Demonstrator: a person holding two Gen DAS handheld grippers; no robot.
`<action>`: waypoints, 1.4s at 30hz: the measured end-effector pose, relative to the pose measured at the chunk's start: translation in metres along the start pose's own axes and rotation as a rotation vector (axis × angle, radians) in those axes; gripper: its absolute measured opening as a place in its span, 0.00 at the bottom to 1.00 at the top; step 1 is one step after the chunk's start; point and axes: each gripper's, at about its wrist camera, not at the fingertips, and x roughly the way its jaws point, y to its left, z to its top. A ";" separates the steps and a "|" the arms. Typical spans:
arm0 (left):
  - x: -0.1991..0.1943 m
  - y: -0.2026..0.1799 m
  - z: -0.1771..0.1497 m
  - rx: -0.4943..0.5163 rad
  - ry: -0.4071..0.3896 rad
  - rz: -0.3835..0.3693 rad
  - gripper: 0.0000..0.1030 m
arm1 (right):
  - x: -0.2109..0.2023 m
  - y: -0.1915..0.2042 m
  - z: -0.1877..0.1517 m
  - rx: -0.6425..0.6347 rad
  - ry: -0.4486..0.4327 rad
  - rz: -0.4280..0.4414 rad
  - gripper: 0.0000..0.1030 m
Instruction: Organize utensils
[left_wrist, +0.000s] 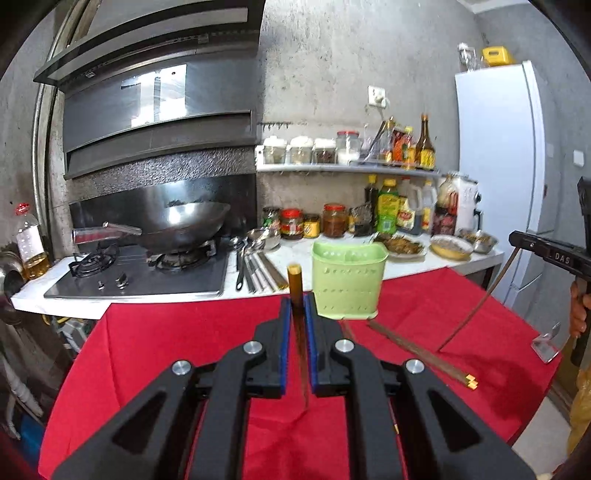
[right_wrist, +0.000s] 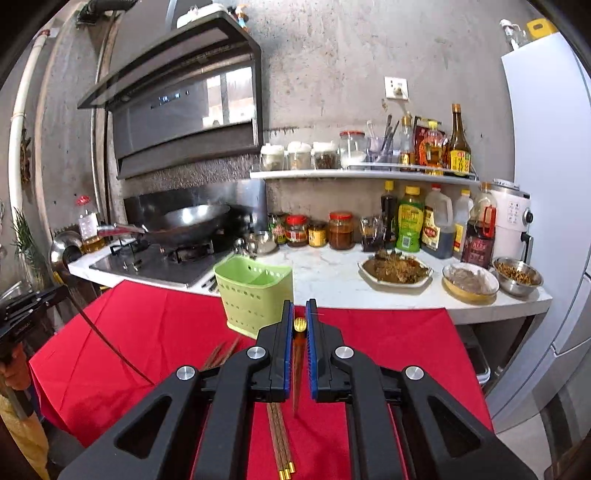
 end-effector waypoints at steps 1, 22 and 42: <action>0.004 0.001 -0.003 -0.002 0.018 0.000 0.07 | 0.007 0.000 -0.005 0.000 0.022 0.004 0.07; 0.056 0.007 -0.040 -0.025 0.194 0.002 0.01 | 0.053 0.011 -0.040 -0.002 0.123 -0.008 0.06; 0.049 0.149 -0.113 -0.333 0.385 0.463 0.47 | 0.056 0.031 -0.042 -0.058 0.105 -0.031 0.06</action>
